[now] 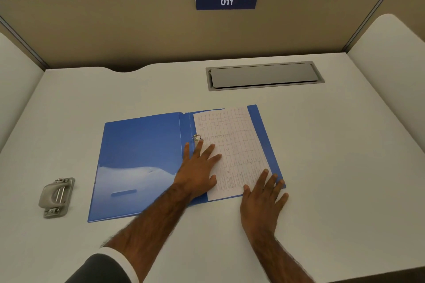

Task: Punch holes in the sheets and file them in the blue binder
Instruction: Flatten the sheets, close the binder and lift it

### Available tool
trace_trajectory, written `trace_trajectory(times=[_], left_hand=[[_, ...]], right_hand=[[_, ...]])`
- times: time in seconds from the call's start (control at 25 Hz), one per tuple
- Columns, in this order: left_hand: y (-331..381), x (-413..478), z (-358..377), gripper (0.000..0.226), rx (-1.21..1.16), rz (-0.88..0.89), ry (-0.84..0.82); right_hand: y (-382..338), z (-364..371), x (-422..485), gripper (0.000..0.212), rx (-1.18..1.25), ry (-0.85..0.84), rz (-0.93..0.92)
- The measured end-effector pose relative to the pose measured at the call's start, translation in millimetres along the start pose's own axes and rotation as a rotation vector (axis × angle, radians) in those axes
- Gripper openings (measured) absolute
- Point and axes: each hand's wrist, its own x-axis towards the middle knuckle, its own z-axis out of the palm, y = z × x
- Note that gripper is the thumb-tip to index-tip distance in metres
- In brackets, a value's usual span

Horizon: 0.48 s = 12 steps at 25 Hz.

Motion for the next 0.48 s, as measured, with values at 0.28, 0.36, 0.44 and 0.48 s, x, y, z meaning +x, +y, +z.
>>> trace_trajectory(times=[0.28, 0.36, 0.44, 0.48], left_hand=[[35.3, 4.4, 5.3, 0.065, -0.145, 0.105, -0.055], [35.6, 4.5, 1.3, 0.059, -0.166, 0.105, -0.019], [39.4, 10.7, -4.0, 0.045, -0.241, 0.08, -0.005], [43.6, 16.2, -8.7, 0.036, -0.343, 0.027, -0.006]], right_hand=[[-6.8, -22.2, 13.3, 0.064, 0.502, 0.101, -0.072], [-9.4, -39.4, 28.9, 0.059, 0.686, 0.111, 0.054], [-7.8, -52.6, 46.6, 0.046, 0.705, 0.119, 0.084], [-7.3, -57.2, 52.6, 0.041, 0.696, 0.112, 0.037]])
